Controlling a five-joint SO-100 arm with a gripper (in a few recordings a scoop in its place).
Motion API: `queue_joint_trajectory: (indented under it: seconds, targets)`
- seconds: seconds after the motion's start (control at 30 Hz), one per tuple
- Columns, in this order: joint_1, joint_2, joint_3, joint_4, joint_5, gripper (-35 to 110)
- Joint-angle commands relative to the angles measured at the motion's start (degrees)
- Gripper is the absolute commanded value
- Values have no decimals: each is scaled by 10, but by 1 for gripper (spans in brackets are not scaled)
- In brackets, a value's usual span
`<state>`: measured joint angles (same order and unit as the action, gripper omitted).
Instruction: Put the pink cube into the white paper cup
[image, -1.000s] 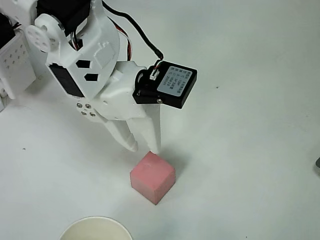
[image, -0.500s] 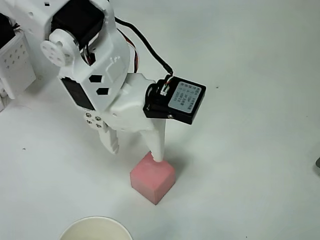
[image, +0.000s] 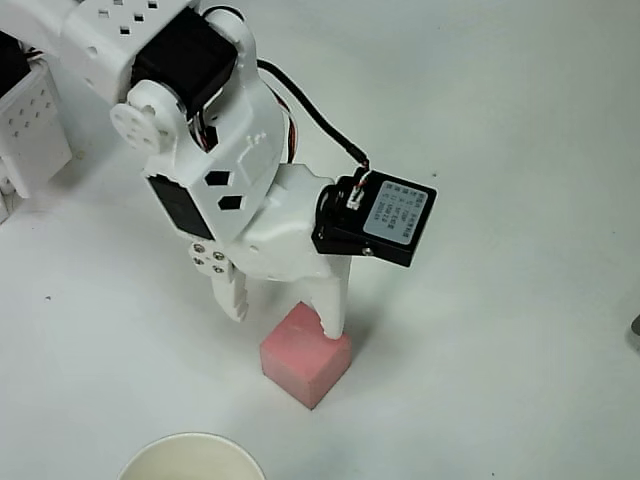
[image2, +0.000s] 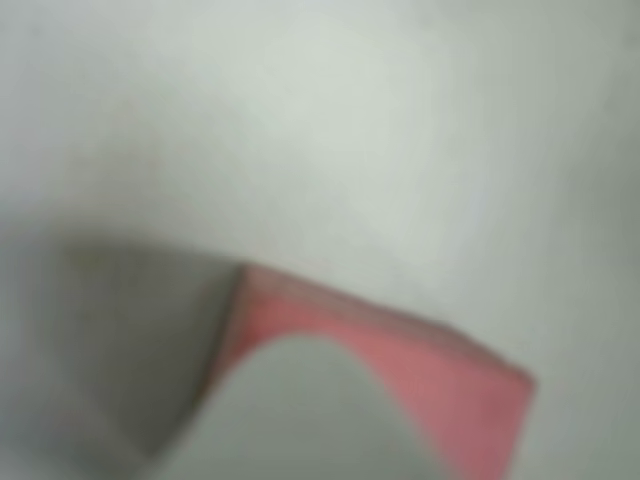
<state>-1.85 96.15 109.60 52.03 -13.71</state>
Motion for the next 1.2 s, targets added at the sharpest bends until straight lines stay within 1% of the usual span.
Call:
queue_joint_trajectory:
  seconds: [0.0, 0.63, 0.73, 0.93, 1.17]
  targets:
    - [5, 4, -73, -10, -15, 40]
    - [2, -76, -112, -10, -16, 39]
    - [1, -80, -113, -10, -16, 35]
    - [1, -77, -111, -10, -14, 18]
    - [3, -41, -112, -6, -17, 18]
